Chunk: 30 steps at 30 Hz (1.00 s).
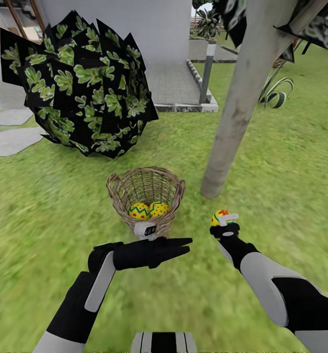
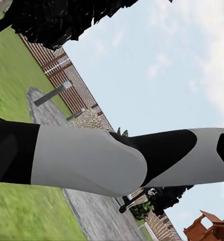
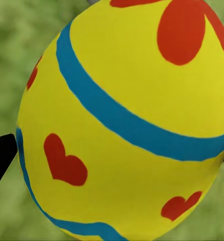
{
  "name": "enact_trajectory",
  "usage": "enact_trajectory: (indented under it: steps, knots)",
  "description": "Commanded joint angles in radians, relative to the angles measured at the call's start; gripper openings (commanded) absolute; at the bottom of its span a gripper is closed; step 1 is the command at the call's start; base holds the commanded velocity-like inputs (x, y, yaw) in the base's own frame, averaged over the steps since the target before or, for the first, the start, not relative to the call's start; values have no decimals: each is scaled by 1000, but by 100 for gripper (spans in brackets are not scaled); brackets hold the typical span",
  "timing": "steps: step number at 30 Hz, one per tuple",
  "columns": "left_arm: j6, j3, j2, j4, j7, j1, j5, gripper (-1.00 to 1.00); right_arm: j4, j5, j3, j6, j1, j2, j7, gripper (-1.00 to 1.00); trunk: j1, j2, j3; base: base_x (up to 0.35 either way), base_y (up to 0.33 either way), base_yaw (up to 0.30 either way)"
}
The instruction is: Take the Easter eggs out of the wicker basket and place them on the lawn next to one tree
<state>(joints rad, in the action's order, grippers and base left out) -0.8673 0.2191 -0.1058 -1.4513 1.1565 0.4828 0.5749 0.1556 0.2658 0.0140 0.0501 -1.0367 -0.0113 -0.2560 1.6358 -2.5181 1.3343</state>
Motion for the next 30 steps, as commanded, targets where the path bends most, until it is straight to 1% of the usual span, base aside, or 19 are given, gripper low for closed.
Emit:
enact_trajectory:
  steps: [1,7,9,14,16,18,19,21,24,30]
  knots:
    - [-7,0,0,0,0,0,5,100,1,9,1,4,0,-1,-3,-100,0,-1,5,0,0,0]
    - [-7,1,0,0,0,0,5,100,1,13,0,9,0,-13,-6,-100,3,-2,28,0,0,0]
    - [-7,2,0,0,0,0,5,100,1,14,-4,16,0,-24,-8,-100,4,-2,36,0,0,0]
    - [-7,2,0,1,0,0,8,100,15,15,-8,55,0,-30,-10,-100,4,-2,36,0,0,0]
    - [-7,3,0,1,0,0,8,100,36,13,-8,172,-11,-31,-10,-100,4,-2,36,0,0,0]
    - [-6,4,0,0,0,0,8,100,30,9,-7,230,-45,-32,-11,-100,4,-2,36,0,0,0]
    - [-6,3,0,0,0,0,8,100,23,6,-7,238,-61,-31,-11,-100,4,-2,36,0,0,0]
    - [-6,4,0,1,0,0,8,100,3,2,-6,246,-78,-30,-11,-100,4,-2,36,0,0,0]
    - [-6,5,0,1,0,-1,7,100,-8,2,-6,246,-83,-30,-11,-100,4,-2,36,19,0,0]
    - [-6,11,0,1,0,-1,8,100,-10,10,-6,241,-83,-32,-11,-100,4,-2,36,265,0,0]
